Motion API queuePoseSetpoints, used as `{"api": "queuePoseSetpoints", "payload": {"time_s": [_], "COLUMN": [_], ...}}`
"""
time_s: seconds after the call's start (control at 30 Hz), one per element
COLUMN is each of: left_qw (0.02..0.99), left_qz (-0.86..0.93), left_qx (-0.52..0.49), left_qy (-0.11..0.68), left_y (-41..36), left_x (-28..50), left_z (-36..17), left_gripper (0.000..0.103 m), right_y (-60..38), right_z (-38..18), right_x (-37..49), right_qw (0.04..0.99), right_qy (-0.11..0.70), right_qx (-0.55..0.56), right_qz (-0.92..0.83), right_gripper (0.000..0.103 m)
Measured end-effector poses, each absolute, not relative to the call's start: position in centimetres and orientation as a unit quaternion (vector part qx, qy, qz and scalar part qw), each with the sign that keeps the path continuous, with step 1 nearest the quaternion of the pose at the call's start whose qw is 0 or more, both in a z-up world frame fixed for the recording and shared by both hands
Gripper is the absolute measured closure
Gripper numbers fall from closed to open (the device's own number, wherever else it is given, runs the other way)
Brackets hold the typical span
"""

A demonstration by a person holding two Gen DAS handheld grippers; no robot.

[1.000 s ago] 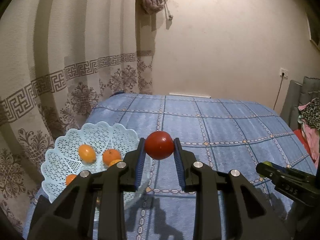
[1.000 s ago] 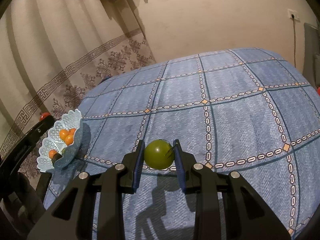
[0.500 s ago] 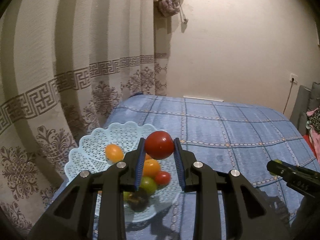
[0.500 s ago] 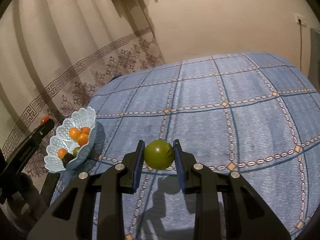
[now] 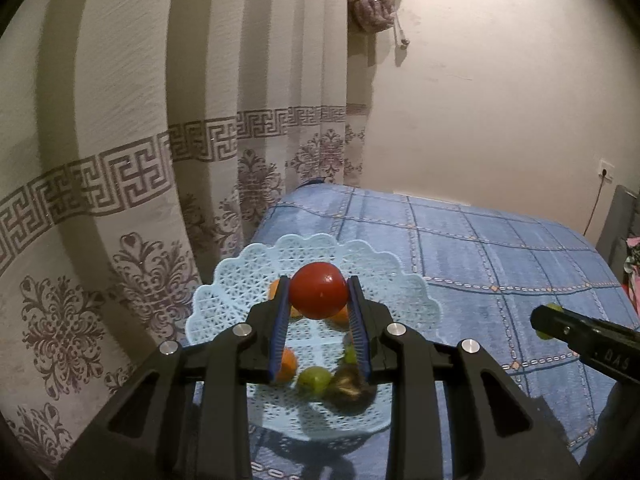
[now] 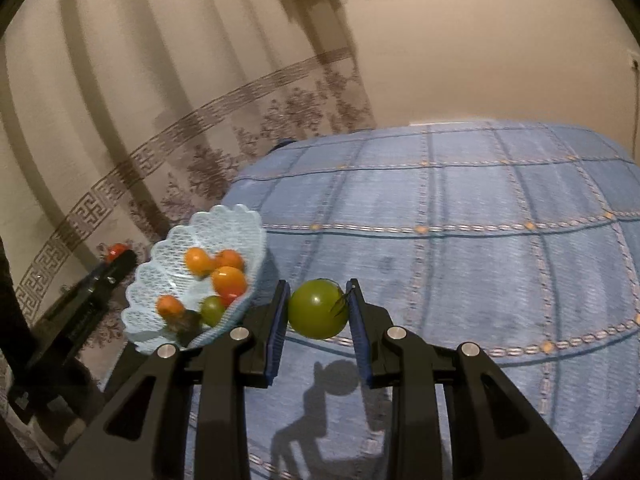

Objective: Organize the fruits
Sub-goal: 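Carry the red and green tomatoes into the blue basket and open both tools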

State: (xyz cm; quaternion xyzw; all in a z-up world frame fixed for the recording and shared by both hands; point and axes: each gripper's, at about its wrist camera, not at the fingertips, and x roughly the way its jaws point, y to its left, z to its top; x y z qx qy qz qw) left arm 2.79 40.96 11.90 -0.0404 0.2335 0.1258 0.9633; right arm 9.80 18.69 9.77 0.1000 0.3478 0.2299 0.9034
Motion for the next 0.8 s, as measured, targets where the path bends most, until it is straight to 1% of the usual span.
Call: {"api": "queuePoseSetpoints", "payload": {"time_s": [0.1,0.13,0.17,0.23,0.4,0.47,0.53,0.6,0.67,0.73,0.8], "left_qw": [0.963,0.962,0.962,0.963,0.964,0.963,0.963,0.962,0.962,0.961,0.961], "left_qz": [0.127,0.126,0.124,0.131,0.139,0.145,0.15,0.152,0.156,0.159,0.16], "left_qx": [-0.051,-0.054,-0.057,-0.06,-0.074,-0.083,-0.09,-0.092,-0.095,-0.095,-0.098], "left_qy": [0.234,0.235,0.235,0.227,0.214,0.211,0.207,0.206,0.205,0.203,0.205], "left_y": [41.7,41.9,42.2,42.4,43.5,44.1,44.5,44.7,44.8,44.8,44.9], "left_x": [2.6,2.6,2.6,2.3,1.8,1.5,1.4,1.3,1.4,1.3,1.4], "left_z": [12.0,12.0,12.1,12.3,13.0,13.2,13.3,13.4,13.4,13.3,13.3], "left_gripper": [0.074,0.07,0.053,0.034,0.032,0.026,0.023,0.018,0.005,0.005,0.004], "right_y": [20.6,21.5,22.0,23.0,25.6,26.5,27.3,28.0,28.5,28.4,28.0], "right_z": [10.3,10.4,10.5,10.6,10.4,10.2,10.0,9.8,9.5,9.4,9.4], "right_x": [9.8,9.8,9.8,9.8,10.2,10.3,10.4,10.6,10.8,10.8,10.7], "right_qw": [0.901,0.9,0.899,0.897,0.889,0.886,0.884,0.882,0.879,0.879,0.885], "right_qy": [0.345,0.345,0.345,0.346,0.356,0.36,0.362,0.366,0.371,0.369,0.361], "right_qx": [0.091,0.087,0.085,0.08,0.069,0.063,0.058,0.057,0.058,0.064,0.067], "right_qz": [0.245,0.252,0.256,0.264,0.281,0.286,0.29,0.291,0.294,0.294,0.287], "right_gripper": [0.074,0.074,0.074,0.074,0.073,0.073,0.073,0.073,0.069,0.046,0.045]}}
